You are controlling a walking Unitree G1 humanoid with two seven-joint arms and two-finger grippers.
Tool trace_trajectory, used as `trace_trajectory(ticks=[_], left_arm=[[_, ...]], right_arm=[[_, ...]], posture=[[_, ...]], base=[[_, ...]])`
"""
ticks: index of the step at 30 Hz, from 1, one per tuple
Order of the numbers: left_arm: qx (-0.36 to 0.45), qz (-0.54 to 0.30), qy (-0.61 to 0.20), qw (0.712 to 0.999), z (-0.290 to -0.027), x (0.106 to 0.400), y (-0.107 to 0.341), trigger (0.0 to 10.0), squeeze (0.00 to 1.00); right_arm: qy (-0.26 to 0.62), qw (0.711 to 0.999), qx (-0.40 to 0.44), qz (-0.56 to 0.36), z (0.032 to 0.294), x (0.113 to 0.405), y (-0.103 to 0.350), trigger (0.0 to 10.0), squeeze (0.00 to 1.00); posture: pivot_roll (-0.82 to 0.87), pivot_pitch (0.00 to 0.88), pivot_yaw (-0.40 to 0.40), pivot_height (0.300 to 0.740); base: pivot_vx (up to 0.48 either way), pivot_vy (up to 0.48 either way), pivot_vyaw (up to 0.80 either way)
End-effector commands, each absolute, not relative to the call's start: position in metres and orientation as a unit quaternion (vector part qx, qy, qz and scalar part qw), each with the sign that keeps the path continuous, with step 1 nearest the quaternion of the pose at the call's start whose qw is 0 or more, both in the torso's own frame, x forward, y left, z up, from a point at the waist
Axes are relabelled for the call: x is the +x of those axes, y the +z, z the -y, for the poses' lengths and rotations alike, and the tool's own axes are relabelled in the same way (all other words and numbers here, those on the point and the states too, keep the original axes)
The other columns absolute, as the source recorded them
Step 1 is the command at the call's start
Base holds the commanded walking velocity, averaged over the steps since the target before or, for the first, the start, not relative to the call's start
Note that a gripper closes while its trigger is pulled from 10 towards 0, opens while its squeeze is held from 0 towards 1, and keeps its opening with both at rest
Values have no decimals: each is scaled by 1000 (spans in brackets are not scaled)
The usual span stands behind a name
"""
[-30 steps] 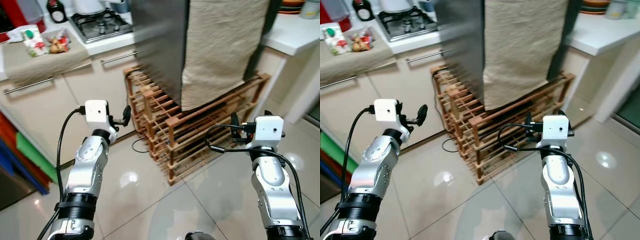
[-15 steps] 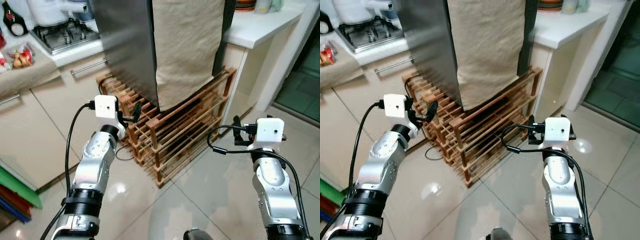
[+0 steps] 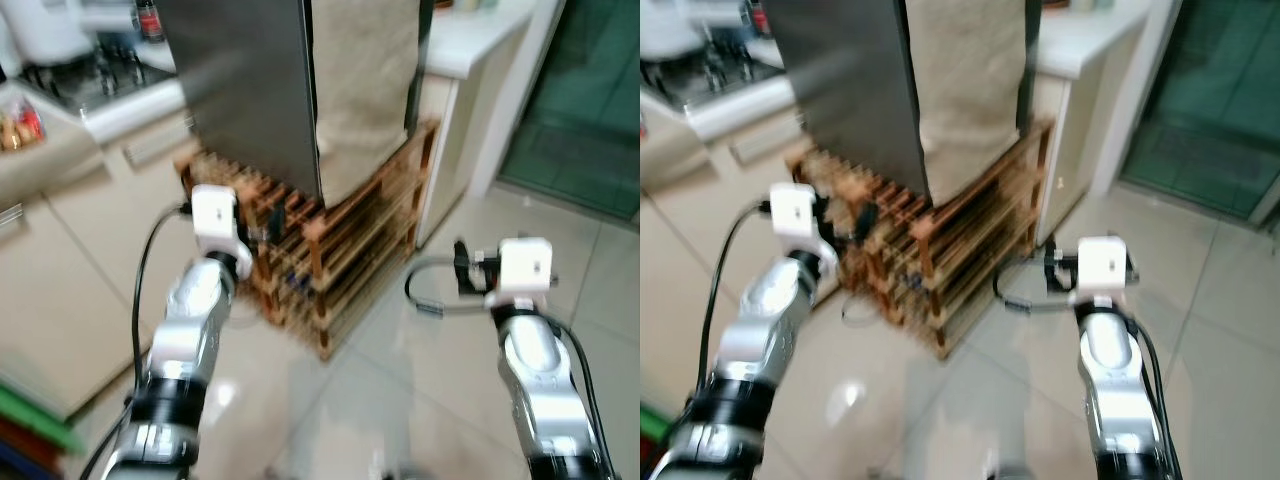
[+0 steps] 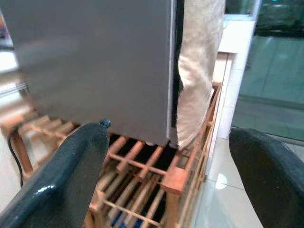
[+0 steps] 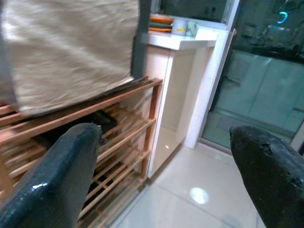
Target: Restocking fridge
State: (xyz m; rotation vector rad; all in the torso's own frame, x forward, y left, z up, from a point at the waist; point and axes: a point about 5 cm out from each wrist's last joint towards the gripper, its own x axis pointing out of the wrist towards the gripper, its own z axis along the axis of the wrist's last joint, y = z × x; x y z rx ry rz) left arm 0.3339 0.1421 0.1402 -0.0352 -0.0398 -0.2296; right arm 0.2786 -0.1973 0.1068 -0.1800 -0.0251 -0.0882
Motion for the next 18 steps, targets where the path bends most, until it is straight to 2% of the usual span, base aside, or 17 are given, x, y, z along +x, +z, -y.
trace_trajectory(ticks=[1, 7, 12, 18], left_arm=[[-15, 19, -100, 995, -150, 332, 139, 10000, 0], [-84, 57, -88, 991, -150, 323, 150, 10000, 0], [-85, 71, -110, 988, -135, 315, 154, 10000, 0], [-86, 74, -119, 986, -135, 317, 156, 10000, 0]], right_arm=[[-32, 996, -85, 25, 192, 282, 113, 10000, 0], [-24, 995, -85, 54, 192, 279, 121, 10000, 0], [-1, 994, -79, 78, 184, 278, 127, 10000, 0], [3, 994, -76, 78, 182, 280, 127, 10000, 0]], posture=[[-140, 0, 79, 713], [-138, 0, 74, 713], [-131, 0, 70, 713], [-135, 0, 70, 713]], base=[[0, 0, -781], [0, 0, -781], [0, 0, 0], [46, 0, 0]])
